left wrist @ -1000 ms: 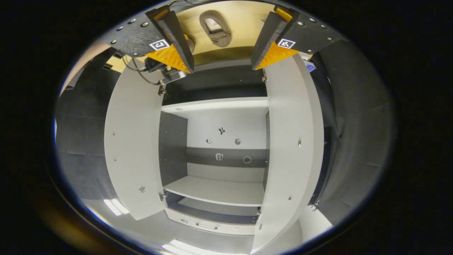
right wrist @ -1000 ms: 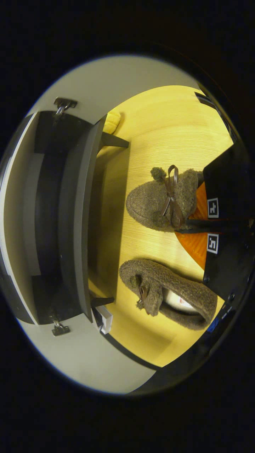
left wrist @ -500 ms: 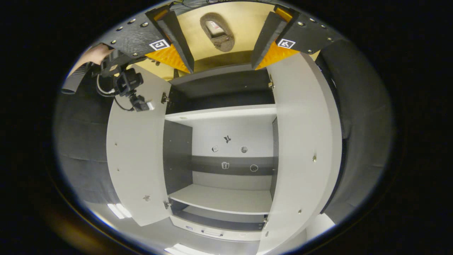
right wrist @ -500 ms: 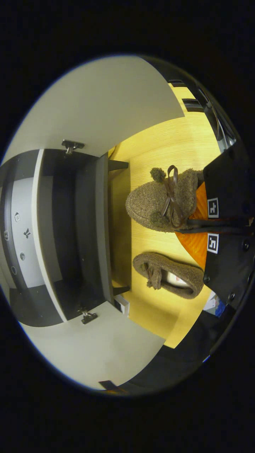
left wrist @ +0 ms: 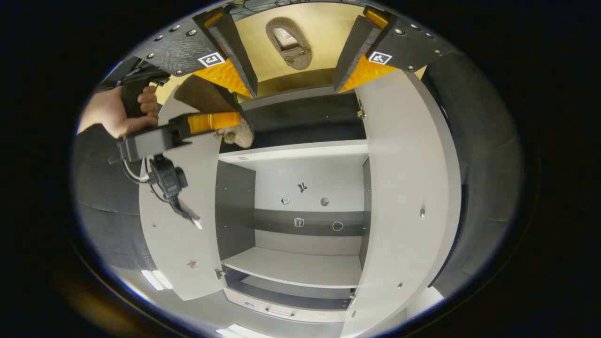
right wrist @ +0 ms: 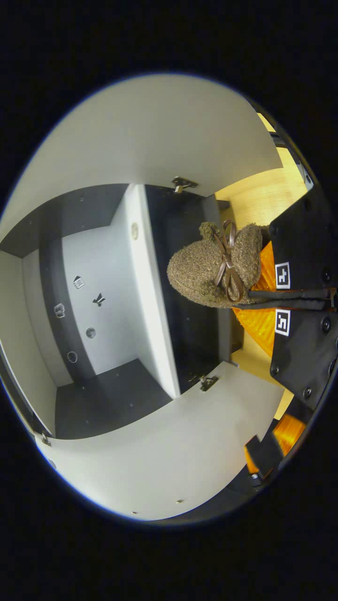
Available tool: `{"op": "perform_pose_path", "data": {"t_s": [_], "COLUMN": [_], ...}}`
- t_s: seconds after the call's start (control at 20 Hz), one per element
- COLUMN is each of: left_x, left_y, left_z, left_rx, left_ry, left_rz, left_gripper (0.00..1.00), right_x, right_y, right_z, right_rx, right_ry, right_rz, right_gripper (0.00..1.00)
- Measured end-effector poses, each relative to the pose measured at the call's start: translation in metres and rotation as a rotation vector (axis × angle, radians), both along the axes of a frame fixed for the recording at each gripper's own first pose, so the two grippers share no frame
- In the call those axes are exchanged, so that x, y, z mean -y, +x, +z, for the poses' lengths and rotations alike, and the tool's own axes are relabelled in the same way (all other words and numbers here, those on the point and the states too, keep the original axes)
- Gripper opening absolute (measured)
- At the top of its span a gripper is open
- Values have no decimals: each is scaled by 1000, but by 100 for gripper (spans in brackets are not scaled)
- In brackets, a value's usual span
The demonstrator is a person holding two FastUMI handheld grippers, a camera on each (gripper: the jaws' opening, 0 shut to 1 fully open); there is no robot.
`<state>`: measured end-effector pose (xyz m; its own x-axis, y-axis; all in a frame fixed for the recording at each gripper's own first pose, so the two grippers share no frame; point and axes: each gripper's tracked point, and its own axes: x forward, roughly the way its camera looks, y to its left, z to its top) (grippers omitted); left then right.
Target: Grab one shoe with the right hand and put it into the shoe cabinet, grab the other shoe with the left hand and put it into the shoe cabinet; then close the right door with the right hand and the left door with the left hand.
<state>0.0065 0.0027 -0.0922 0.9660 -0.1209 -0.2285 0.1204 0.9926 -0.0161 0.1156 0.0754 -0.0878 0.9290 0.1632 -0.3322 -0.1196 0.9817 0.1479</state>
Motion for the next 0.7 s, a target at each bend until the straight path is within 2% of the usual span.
{"op": "perform_pose_path", "data": {"t_s": [0.15,0.2,0.3,0.55,0.7], "left_x": [9,10,14,8,4], "left_y": [4,8,16,27,30], "left_z": [13,18,24,26,28], "left_rx": [23,35,53,26,18], "left_ry": [5,18,36,13,61], "left_rz": [-19,-19,-9,89,133], "left_gripper": [94,97,94,94,94], "right_x": [-7,-6,-1,-1,6], "right_y": [19,27,54,129,168], "right_z": [59,72,99,166,184], "right_rx": [85,100,141,246,273], "right_ry": [-2,-26,-86,-22,-28], "right_rz": [34,41,49,55,42], "right_gripper": [2,2,2,2,2]}}
